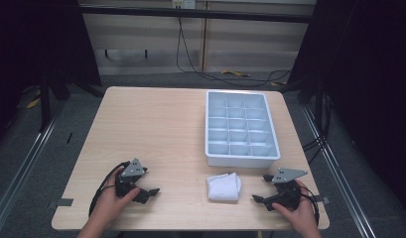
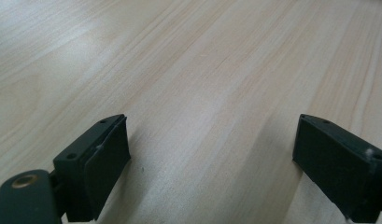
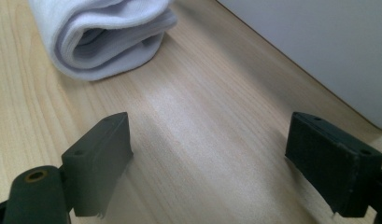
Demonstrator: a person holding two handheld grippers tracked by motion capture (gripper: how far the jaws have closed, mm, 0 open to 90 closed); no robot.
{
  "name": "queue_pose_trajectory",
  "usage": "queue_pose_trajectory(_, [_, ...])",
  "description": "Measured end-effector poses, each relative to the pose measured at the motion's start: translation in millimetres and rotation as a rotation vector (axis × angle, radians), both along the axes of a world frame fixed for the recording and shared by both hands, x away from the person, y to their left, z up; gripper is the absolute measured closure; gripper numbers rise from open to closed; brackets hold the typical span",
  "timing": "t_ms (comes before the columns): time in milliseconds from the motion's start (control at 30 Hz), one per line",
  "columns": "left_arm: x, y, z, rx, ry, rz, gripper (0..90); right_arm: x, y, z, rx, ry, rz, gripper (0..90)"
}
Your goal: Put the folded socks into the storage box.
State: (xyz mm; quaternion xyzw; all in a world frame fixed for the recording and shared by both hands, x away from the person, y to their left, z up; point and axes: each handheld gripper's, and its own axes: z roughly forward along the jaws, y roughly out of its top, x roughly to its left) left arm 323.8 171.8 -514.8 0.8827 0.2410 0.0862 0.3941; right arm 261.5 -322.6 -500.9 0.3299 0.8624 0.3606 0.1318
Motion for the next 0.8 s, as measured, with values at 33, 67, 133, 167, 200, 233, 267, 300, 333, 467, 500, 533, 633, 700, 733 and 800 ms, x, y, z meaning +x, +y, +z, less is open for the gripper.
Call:
queue_pose_trajectory(33, [0.0, 0.0, 0.0, 0.000, 0.000, 0.000, 10.4, 0.0, 0.0, 0.0, 0.000, 0.001, -0.001, 13.5])
queue_pose_trajectory(67, [0.0, -0.1, -0.1, -0.001, 0.000, 0.000, 10.4, 0.1, 0.0, 0.0, 0.000, 0.000, 0.000, 13.5])
queue_pose_trajectory(133, [0.0, 0.0, 0.0, -0.001, 0.000, 0.001, 10.4, 0.3, 0.0, 0.0, 0.000, 0.000, 0.001, 13.5])
queue_pose_trajectory(167, [0.0, 0.0, 0.0, -0.001, 0.000, 0.000, 10.4, 0.3, 0.0, 0.0, 0.000, 0.000, 0.001, 13.5])
queue_pose_trajectory(200, [0.0, -0.1, 0.0, -0.001, 0.000, 0.000, 10.4, 0.2, 0.0, 0.1, -0.002, 0.000, -0.001, 13.5])
queue_pose_trajectory(233, [-0.1, 0.0, 0.0, 0.000, 0.001, 0.001, 10.4, 0.3, -0.1, 0.0, 0.000, -0.001, 0.001, 13.9])
queue_pose_trajectory(267, [-0.1, 0.0, 0.0, -0.002, 0.001, 0.001, 10.4, 0.2, -0.1, 0.1, 0.001, -0.001, -0.001, 14.0])
queue_pose_trajectory(300, [0.0, 0.0, 0.0, -0.001, 0.001, 0.000, 10.4, 0.2, -0.1, 0.1, 0.000, -0.002, -0.001, 14.1])
queue_pose_trajectory(333, [0.0, 0.0, 0.0, -0.002, 0.001, 0.000, 10.4, -0.1, 0.2, 0.3, 0.001, 0.000, -0.006, 14.4])
queue_pose_trajectory(467, [0.0, 0.0, 0.0, -0.002, 0.000, -0.001, 10.3, -1.1, 7.4, 6.2, -0.041, 0.022, 0.021, 19.2])
queue_pose_trajectory(500, [0.0, 0.0, 0.0, -0.002, 0.000, -0.001, 10.3, -1.1, 7.4, 6.2, -0.041, 0.022, 0.021, 19.2])
queue_pose_trajectory(533, [0.0, 0.1, 0.0, -0.001, 0.000, -0.001, 10.4, -2.4, 14.6, 11.7, -0.081, 0.018, 0.054, 19.3])
queue_pose_trajectory(633, [0.0, 0.0, 0.0, -0.001, 0.001, -0.001, 10.3, -1.0, 26.5, 20.3, -0.122, 0.049, 0.114, 18.9])
queue_pose_trajectory(700, [0.0, 0.1, 0.0, -0.002, 0.001, -0.001, 10.4, -0.2, 34.4, 26.9, -0.178, 0.055, 0.152, 19.5])
queue_pose_trajectory(733, [0.0, 0.0, 0.0, -0.001, 0.001, -0.001, 10.4, 0.6, 37.3, 30.1, -0.203, 0.056, 0.165, 20.0])
queue_pose_trajectory(800, [0.0, 0.0, -0.1, -0.003, 0.000, -0.001, 10.4, 2.8, 41.5, 35.8, -0.216, 0.078, 0.202, 21.4])
